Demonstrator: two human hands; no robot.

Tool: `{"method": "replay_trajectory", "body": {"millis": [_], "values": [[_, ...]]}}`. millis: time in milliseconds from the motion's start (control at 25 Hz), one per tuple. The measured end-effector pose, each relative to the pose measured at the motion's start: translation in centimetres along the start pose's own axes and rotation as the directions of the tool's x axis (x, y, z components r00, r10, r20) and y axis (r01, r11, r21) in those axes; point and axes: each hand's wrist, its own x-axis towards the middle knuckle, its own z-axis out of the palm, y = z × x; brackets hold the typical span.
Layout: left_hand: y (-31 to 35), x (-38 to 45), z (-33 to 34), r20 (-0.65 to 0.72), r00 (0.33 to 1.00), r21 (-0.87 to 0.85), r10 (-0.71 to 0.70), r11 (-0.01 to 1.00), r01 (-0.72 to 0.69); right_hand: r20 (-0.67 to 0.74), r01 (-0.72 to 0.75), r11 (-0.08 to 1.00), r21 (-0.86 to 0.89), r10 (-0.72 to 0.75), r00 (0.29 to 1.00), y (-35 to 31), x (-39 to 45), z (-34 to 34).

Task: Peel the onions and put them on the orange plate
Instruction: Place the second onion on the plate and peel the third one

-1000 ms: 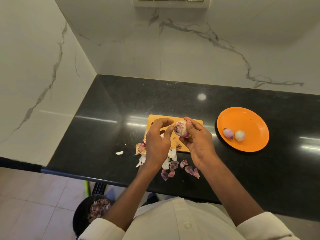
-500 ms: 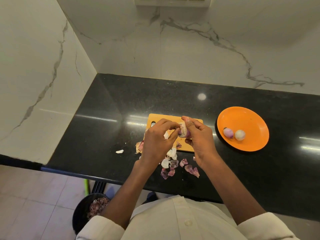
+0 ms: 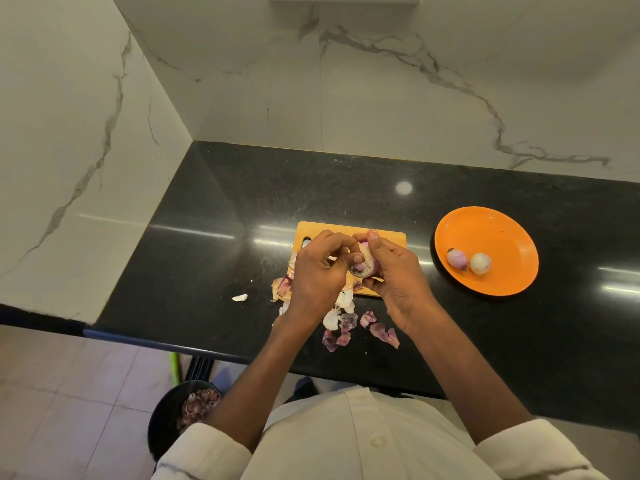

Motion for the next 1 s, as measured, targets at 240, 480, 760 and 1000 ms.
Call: {"method": "replay_trajectory", "body": {"millis": [240, 480, 760, 1000], "values": [[0.9, -0.8, 0.8, 0.002, 1.0, 0.071, 0.003, 0.997, -0.003, 0.046, -0.067, 0.997, 0.044, 0.065, 0.997, 0.2, 0.1, -0.1], [0.8, -0.7, 1.1, -0.071, 0.983, -0.048, -0.168, 0.985, 0.165, 0.101, 0.005, 0.997, 0.079, -0.013, 0.995, 0.4, 0.3, -0.5], [0.8, -0.8, -0.2, -0.087, 0.987, -0.171, -0.136, 0.978, 0.12, 0.047, 0.097, 0.993, 0.07, -0.101, 0.994, 0.0, 0.1, -1.1], [0.8, -0.6, -1.5, -0.058, 0.994, 0.081, 0.098, 0.992, -0.093, 0.041, 0.205, 0.97, -0.132, -0.201, 0.979, -0.3, -0.1, -1.3]]}}
